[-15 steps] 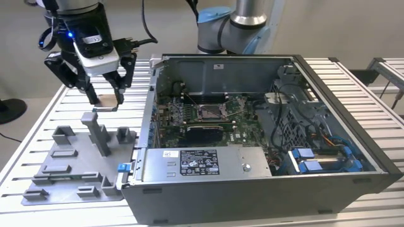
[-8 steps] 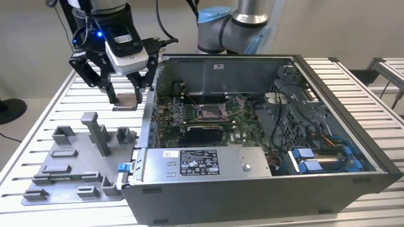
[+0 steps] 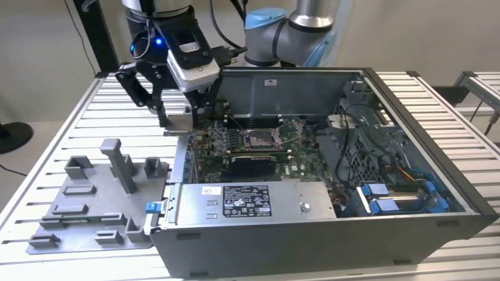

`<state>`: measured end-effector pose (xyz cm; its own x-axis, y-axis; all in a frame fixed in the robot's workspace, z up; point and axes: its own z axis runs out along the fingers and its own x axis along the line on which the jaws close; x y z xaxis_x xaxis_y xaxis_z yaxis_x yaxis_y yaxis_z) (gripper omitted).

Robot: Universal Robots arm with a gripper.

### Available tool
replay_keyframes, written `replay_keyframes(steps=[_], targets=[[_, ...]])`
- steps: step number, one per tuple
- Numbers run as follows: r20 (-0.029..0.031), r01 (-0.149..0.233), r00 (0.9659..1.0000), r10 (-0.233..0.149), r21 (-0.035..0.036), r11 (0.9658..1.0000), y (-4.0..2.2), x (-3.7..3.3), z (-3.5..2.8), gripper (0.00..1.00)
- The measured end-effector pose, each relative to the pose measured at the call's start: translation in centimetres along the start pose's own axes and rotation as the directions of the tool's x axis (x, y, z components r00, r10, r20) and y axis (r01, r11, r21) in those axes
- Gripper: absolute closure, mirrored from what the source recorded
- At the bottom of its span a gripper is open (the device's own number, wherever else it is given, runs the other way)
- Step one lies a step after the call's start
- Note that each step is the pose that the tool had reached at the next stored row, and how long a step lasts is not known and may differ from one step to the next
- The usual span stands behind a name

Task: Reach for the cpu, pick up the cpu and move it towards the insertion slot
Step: 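Pick up the cpu and move it towards the insertion slot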

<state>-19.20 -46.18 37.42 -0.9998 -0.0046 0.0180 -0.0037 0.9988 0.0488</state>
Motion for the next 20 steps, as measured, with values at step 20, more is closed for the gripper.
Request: replay_keyframes(steps=[20], targets=[[0.0000, 0.000, 1.0000, 0.000, 0.0000, 1.0000, 0.35, -8.88, -0.15, 1.00]])
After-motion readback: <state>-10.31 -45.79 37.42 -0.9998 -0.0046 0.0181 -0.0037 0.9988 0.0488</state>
